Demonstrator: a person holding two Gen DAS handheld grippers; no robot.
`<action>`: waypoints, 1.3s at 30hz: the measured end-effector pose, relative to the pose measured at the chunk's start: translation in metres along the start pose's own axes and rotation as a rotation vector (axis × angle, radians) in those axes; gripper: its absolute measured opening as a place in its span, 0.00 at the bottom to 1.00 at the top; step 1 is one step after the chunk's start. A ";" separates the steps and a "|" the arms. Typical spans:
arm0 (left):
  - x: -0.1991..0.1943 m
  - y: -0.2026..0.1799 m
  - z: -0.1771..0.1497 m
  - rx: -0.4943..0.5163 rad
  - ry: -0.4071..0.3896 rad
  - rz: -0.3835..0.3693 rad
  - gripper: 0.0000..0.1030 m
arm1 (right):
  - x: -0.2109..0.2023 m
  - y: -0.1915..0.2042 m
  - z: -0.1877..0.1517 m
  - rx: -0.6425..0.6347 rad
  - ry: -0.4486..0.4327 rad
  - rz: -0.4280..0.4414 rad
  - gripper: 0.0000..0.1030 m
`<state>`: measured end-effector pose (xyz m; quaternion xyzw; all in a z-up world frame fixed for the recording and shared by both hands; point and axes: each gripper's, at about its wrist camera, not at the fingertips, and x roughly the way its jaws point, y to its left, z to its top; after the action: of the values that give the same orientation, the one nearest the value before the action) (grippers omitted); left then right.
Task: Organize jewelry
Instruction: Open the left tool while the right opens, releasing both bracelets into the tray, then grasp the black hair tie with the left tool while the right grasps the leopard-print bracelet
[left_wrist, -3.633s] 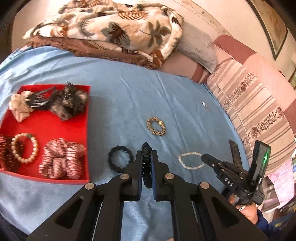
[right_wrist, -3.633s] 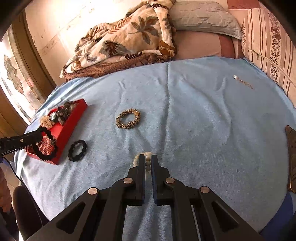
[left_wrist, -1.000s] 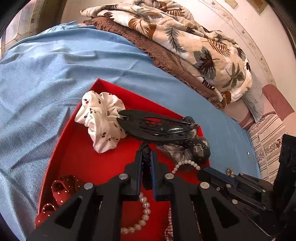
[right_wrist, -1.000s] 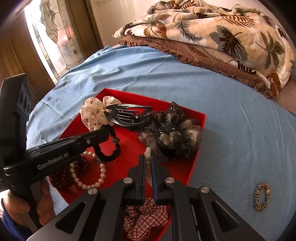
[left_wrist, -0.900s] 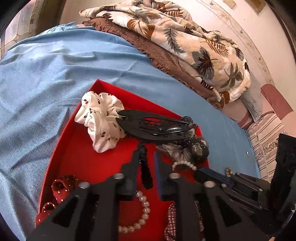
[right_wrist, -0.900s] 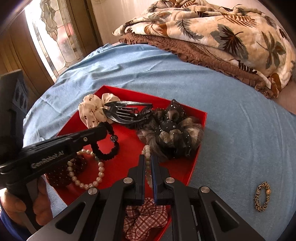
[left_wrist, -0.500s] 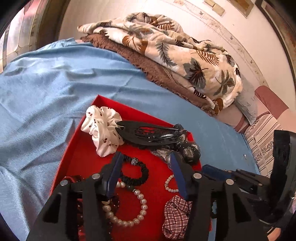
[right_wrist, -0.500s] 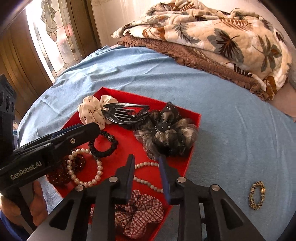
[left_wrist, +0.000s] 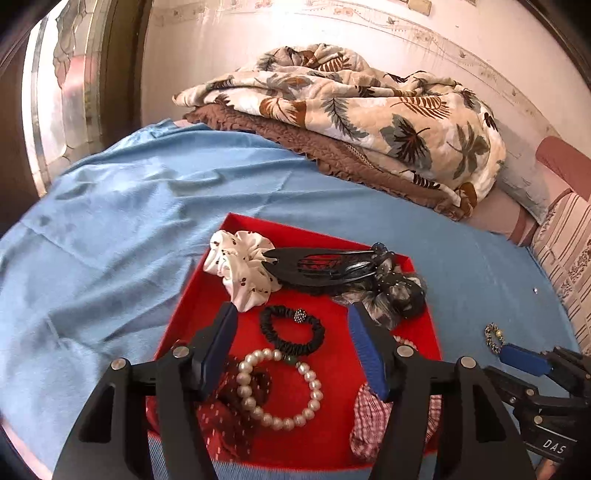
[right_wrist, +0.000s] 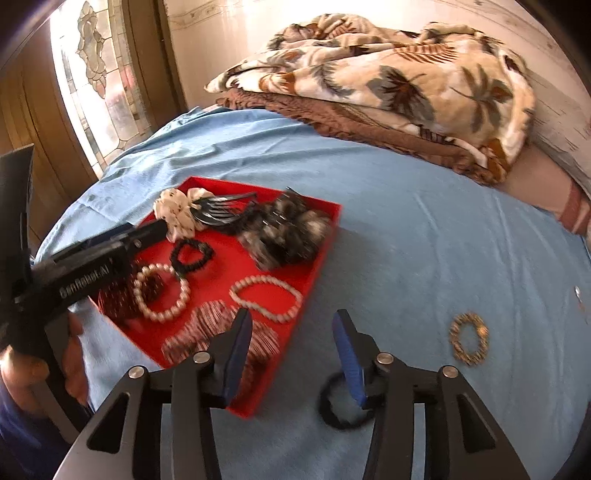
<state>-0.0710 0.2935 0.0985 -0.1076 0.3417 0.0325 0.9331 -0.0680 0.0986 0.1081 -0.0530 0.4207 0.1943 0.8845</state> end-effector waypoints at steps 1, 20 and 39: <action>-0.007 -0.003 0.000 0.004 -0.006 0.011 0.59 | -0.002 -0.004 -0.004 0.009 0.001 -0.003 0.51; -0.080 -0.064 -0.021 0.103 0.022 0.103 0.71 | -0.050 -0.067 -0.060 0.184 -0.027 -0.031 0.58; -0.032 -0.157 -0.067 0.268 0.202 -0.156 0.71 | -0.042 -0.176 -0.103 0.372 0.025 -0.088 0.61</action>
<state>-0.1169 0.1255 0.0974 -0.0110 0.4256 -0.0969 0.8996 -0.0985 -0.1027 0.0620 0.0906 0.4577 0.0739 0.8814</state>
